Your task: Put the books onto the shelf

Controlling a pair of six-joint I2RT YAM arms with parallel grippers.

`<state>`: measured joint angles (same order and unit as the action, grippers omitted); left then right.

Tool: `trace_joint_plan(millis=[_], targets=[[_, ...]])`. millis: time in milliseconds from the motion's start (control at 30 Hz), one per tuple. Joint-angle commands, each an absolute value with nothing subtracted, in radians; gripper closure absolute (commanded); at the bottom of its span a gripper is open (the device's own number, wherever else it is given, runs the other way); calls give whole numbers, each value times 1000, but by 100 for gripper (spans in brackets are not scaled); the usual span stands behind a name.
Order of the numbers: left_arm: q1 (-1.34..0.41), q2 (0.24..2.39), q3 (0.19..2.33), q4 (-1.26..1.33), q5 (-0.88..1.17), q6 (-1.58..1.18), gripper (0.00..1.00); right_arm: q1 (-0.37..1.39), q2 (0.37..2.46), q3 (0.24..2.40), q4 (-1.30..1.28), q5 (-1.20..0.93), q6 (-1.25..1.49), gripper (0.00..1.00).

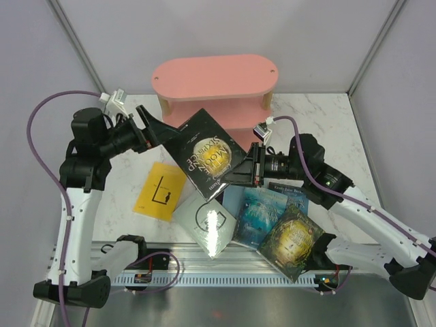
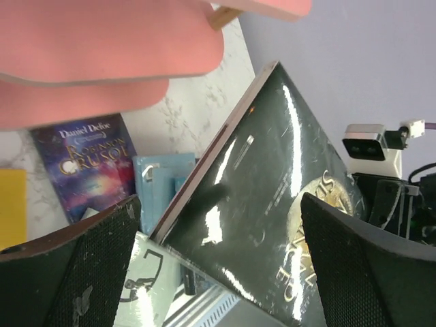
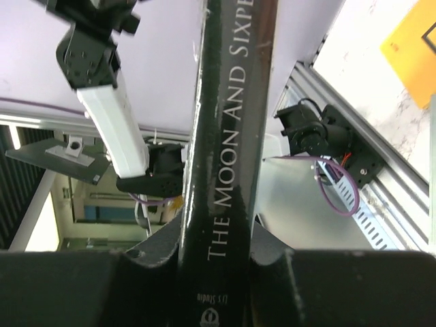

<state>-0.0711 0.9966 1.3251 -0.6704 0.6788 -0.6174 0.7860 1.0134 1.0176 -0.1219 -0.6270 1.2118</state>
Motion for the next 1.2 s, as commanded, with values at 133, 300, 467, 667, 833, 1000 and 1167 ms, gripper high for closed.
trace_joint_plan(millis=[133, 300, 467, 667, 833, 1000, 1167], targets=[[-63, 937, 1543, -897, 319, -534, 0, 688, 1005, 1247, -46, -575, 1203, 100], [-63, 919, 1554, -910, 328, -551, 0, 600, 1144, 1466, -46, -537, 1236, 100], [-63, 882, 1522, -916, 366, -583, 0, 473, 1300, 1581, -43, -462, 1339, 100], [-63, 831, 1525, -957, 394, -592, 0, 374, 1434, 1643, -58, -426, 1404, 100], [-63, 775, 1488, -983, 391, -600, 0, 328, 1523, 1756, -103, -428, 1396, 100], [-63, 758, 1485, -1014, 383, -591, 0, 299, 1537, 1740, -150, -439, 1397, 100], [-63, 764, 1482, -1017, 382, -594, 0, 290, 1509, 1648, -155, -461, 1411, 78]])
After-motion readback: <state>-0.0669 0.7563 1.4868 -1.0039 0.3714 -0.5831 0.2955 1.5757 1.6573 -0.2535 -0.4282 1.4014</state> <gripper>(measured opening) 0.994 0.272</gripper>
